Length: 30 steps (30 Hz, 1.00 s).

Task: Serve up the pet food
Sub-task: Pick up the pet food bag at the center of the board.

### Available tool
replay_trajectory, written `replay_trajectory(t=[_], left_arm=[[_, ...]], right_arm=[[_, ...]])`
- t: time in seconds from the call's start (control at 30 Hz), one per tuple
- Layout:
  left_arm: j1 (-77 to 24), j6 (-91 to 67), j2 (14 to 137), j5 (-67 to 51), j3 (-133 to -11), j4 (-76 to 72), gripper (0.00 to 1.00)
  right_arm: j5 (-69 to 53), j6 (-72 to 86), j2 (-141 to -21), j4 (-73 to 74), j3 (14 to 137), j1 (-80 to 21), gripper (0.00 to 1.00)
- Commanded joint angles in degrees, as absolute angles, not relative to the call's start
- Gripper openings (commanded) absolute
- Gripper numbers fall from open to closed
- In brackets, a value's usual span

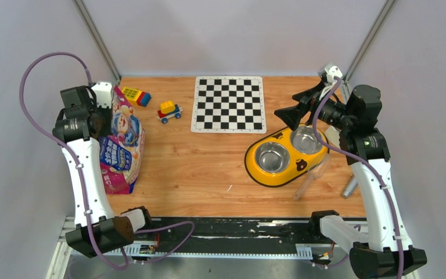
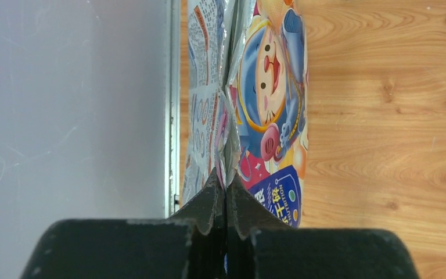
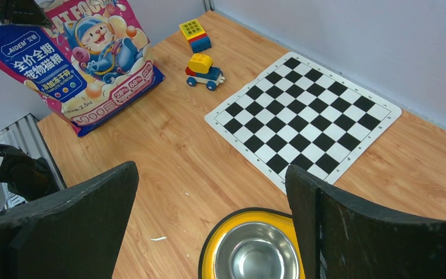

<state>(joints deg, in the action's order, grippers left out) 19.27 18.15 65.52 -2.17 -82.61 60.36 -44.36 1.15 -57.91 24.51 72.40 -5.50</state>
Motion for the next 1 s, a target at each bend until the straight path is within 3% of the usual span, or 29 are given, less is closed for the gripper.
replay_trajectory(t=[0.0, 0.5, 0.97], left_arm=[[19.15, 18.37, 65.85, -7.60, -89.30, 59.31, 0.00], [4.91, 16.26, 72.62, -7.97, -100.18, 58.68, 0.00], [-11.52, 15.86, 79.10, -0.55, -106.76, 56.00, 0.00]], right_arm=[[-43.95, 0.62, -57.77, 22.22, 72.77, -5.80, 0.99], [-43.04, 0.44, -56.98, 22.19, 72.85, -5.80, 0.99], [-42.80, 0.48, -56.91, 22.13, 72.78, -5.80, 0.99]])
